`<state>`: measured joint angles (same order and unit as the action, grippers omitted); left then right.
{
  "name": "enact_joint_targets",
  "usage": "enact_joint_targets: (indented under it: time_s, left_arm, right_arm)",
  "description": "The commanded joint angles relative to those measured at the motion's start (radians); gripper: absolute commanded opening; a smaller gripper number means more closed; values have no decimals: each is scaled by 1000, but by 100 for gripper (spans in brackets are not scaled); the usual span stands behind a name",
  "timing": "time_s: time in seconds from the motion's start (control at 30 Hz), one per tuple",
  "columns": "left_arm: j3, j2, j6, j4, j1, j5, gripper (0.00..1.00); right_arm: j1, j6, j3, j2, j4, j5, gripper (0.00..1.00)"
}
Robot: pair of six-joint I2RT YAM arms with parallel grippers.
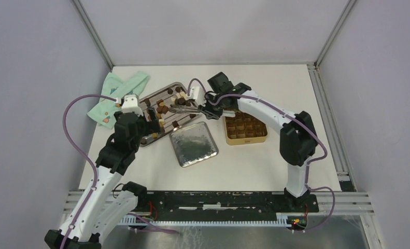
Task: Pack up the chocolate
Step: Pick up the fake chocolate from the plate, then place the fake chocolate in the packing box.
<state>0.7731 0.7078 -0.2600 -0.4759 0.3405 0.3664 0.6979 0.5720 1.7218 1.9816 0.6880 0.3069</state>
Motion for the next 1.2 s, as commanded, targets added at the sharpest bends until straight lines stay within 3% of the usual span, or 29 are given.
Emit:
enact_joint_targets:
  time_s: [0.0, 0.23, 0.5, 1.17]
  left_arm:
    - [9, -14, 46, 41, -8, -3, 100]
    - [8, -16, 46, 42, -8, -4, 100]
    - [4, -5, 47, 44, -8, -3, 100]
    - [4, 27, 51, 37, -9, -8, 100]
  right_arm:
    - [-60, 6, -183, -223, -89, 114, 6]
    - [-255, 36, -512, -502, -160, 267, 6]
    - [-457, 19, -721, -671, -218, 338, 7]
    - [-541, 4, -827, -737, -237, 214, 8]
